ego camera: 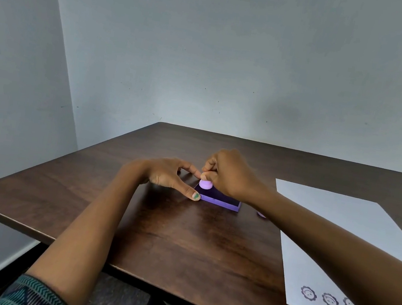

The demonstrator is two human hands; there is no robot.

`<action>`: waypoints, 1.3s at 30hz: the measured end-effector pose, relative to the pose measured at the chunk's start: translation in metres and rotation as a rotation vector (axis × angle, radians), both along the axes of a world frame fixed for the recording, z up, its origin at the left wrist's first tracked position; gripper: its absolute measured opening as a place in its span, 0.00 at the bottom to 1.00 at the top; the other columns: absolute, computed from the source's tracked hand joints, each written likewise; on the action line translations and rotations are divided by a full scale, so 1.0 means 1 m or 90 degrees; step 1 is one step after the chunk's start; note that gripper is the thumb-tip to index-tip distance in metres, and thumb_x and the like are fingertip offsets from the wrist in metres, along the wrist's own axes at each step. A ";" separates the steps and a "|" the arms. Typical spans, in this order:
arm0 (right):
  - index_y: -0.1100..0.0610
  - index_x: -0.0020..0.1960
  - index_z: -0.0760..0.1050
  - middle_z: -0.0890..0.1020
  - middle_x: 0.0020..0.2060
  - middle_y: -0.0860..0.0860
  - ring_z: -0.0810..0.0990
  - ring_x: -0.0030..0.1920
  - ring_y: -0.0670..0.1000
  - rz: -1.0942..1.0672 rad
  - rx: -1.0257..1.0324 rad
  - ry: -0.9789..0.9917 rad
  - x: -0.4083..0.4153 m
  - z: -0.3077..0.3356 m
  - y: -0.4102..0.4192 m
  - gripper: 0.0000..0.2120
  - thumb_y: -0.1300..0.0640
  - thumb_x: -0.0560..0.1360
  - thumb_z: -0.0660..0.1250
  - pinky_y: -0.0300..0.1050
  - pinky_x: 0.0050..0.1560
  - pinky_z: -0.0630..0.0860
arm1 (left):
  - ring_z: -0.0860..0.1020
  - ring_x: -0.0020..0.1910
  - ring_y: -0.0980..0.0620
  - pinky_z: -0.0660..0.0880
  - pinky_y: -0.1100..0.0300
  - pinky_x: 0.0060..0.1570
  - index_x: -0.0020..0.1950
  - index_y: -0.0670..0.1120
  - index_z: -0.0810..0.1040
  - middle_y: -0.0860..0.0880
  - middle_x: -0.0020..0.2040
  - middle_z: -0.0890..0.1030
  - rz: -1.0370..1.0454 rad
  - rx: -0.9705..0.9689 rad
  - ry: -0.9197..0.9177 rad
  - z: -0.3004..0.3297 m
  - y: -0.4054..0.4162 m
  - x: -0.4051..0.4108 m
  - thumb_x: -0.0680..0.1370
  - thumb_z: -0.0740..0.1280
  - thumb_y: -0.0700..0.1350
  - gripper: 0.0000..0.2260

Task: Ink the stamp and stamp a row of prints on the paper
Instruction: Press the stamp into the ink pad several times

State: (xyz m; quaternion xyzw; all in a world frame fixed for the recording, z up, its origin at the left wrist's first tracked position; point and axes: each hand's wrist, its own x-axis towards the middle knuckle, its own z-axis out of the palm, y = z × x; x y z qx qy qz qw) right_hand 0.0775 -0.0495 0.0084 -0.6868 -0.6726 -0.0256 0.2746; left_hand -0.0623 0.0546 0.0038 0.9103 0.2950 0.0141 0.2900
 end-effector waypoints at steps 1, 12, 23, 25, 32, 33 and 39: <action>0.63 0.44 0.83 0.86 0.43 0.58 0.77 0.37 0.48 0.006 -0.004 -0.004 0.000 0.001 -0.001 0.05 0.63 0.70 0.70 0.38 0.39 0.69 | 0.64 0.62 0.54 0.59 0.58 0.58 0.49 0.70 0.71 0.58 0.61 0.67 -0.001 -0.001 0.000 0.000 0.000 0.000 0.65 0.75 0.60 0.17; 0.63 0.43 0.82 0.86 0.41 0.58 0.79 0.37 0.51 -0.004 0.006 -0.009 0.000 0.002 -0.001 0.06 0.60 0.69 0.71 0.45 0.41 0.75 | 0.64 0.64 0.54 0.58 0.58 0.58 0.54 0.66 0.72 0.58 0.61 0.68 0.008 -0.003 -0.002 0.000 0.000 0.000 0.65 0.75 0.59 0.20; 0.62 0.47 0.83 0.86 0.45 0.57 0.80 0.40 0.47 0.022 -0.020 0.035 0.003 0.008 -0.003 0.08 0.61 0.68 0.73 0.38 0.43 0.73 | 0.65 0.63 0.54 0.59 0.59 0.59 0.49 0.69 0.72 0.58 0.61 0.68 0.000 -0.004 -0.008 0.000 0.000 0.000 0.65 0.75 0.59 0.16; 0.62 0.46 0.83 0.86 0.44 0.57 0.81 0.41 0.50 0.014 -0.015 0.016 0.002 0.005 -0.001 0.07 0.61 0.69 0.72 0.39 0.42 0.73 | 0.65 0.63 0.53 0.59 0.58 0.59 0.49 0.68 0.72 0.58 0.61 0.68 -0.002 -0.006 -0.009 0.000 0.001 0.001 0.66 0.74 0.59 0.16; 0.66 0.46 0.82 0.85 0.45 0.62 0.83 0.41 0.54 -0.014 -0.020 0.208 0.006 0.017 -0.003 0.07 0.67 0.69 0.70 0.45 0.46 0.80 | 0.65 0.63 0.53 0.60 0.58 0.59 0.55 0.65 0.72 0.57 0.63 0.68 -0.006 -0.007 -0.009 -0.001 0.003 0.002 0.67 0.74 0.58 0.20; 0.68 0.46 0.81 0.84 0.46 0.64 0.82 0.37 0.53 -0.027 -0.005 0.296 0.008 0.017 -0.004 0.07 0.69 0.69 0.69 0.41 0.42 0.81 | 0.65 0.63 0.53 0.60 0.58 0.58 0.56 0.64 0.72 0.57 0.62 0.68 -0.008 -0.006 -0.010 -0.001 0.002 0.002 0.67 0.74 0.58 0.20; 0.72 0.56 0.74 0.79 0.53 0.66 0.80 0.40 0.53 -0.046 -0.041 0.824 0.019 0.019 -0.012 0.12 0.72 0.73 0.63 0.41 0.44 0.78 | 0.65 0.63 0.53 0.61 0.58 0.59 0.60 0.60 0.73 0.56 0.63 0.69 -0.012 -0.012 -0.012 -0.001 0.003 0.002 0.68 0.74 0.56 0.22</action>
